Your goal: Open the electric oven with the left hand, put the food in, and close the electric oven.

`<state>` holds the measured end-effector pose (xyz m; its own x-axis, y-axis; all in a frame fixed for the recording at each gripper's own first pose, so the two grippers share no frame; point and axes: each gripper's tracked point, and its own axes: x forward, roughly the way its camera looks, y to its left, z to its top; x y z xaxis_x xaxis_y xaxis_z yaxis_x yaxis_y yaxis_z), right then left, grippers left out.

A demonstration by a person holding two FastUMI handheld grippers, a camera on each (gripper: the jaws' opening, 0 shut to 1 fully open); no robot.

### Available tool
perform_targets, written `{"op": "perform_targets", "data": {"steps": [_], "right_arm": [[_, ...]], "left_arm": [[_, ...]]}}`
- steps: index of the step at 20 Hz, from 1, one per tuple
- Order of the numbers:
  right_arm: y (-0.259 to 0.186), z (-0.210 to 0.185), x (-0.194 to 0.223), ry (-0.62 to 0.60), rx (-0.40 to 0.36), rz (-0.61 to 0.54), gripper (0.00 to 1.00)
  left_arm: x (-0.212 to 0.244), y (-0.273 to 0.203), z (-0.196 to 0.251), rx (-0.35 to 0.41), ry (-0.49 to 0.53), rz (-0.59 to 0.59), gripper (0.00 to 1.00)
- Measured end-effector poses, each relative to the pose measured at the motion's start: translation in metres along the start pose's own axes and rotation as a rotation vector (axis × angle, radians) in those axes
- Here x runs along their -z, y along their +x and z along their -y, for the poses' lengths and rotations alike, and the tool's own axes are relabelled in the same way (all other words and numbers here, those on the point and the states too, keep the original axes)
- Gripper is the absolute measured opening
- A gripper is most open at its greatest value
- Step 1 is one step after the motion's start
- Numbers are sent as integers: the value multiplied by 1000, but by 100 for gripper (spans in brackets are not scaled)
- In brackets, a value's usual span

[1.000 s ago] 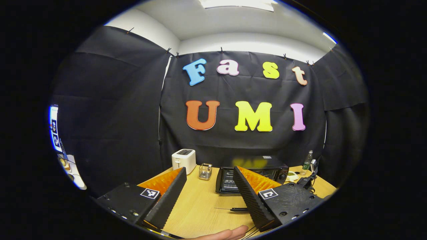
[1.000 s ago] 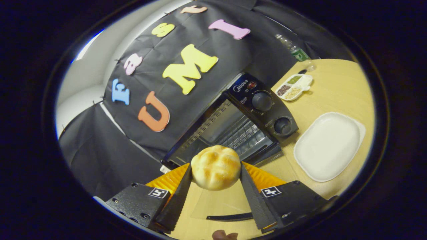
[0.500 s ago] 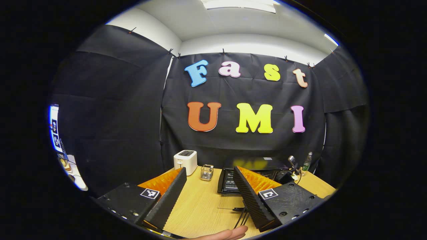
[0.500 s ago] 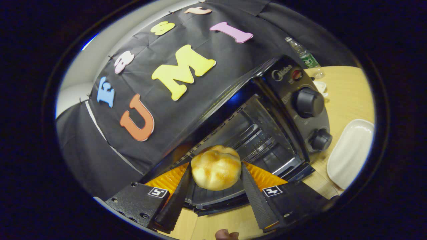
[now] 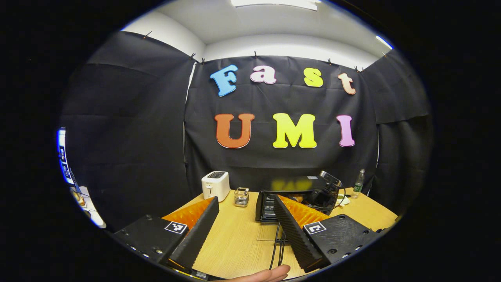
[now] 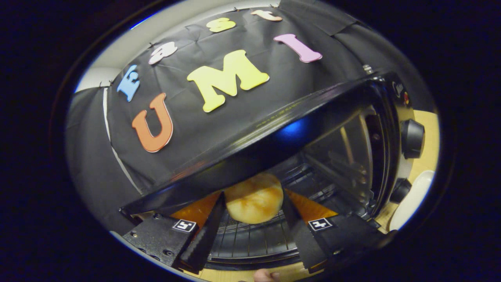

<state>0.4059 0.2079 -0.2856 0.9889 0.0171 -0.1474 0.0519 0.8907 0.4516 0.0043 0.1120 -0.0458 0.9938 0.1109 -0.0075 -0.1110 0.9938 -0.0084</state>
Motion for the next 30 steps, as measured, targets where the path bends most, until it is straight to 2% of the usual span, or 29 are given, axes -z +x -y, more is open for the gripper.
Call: {"op": "perform_targets", "data": {"steps": [6, 8, 9, 13, 18, 21, 25, 30], "right_arm": [[5, -1, 5, -17, 0, -26, 86], [1, -1, 8, -19, -8, -54, 95], [-2, 0, 11, -22, -7, -74, 96], [-29, 8, 13, -12, -14, -114, 96], [-74, 11, 1, 42, -77, -165, 96], [-107, 6, -20, 41, -139, -177, 96], [-160, -13, -69, 39, -282, -121, 96], [-213, -15, -144, -6, -346, -11, 96]], "left_arm": [[2, 0, 11, 22, 9, -13, 92], [1, 0, 10, 18, 16, -11, 92], [0, 0, 10, 12, 16, -15, 92], [0, -3, 15, 13, 7, -19, 92], [7, 1, 25, 19, 6, -47, 92], [17, 7, 33, 38, -16, -82, 93], [42, 25, 42, 44, -41, -151, 92], [77, 49, 55, 50, -33, -238, 93]]}}
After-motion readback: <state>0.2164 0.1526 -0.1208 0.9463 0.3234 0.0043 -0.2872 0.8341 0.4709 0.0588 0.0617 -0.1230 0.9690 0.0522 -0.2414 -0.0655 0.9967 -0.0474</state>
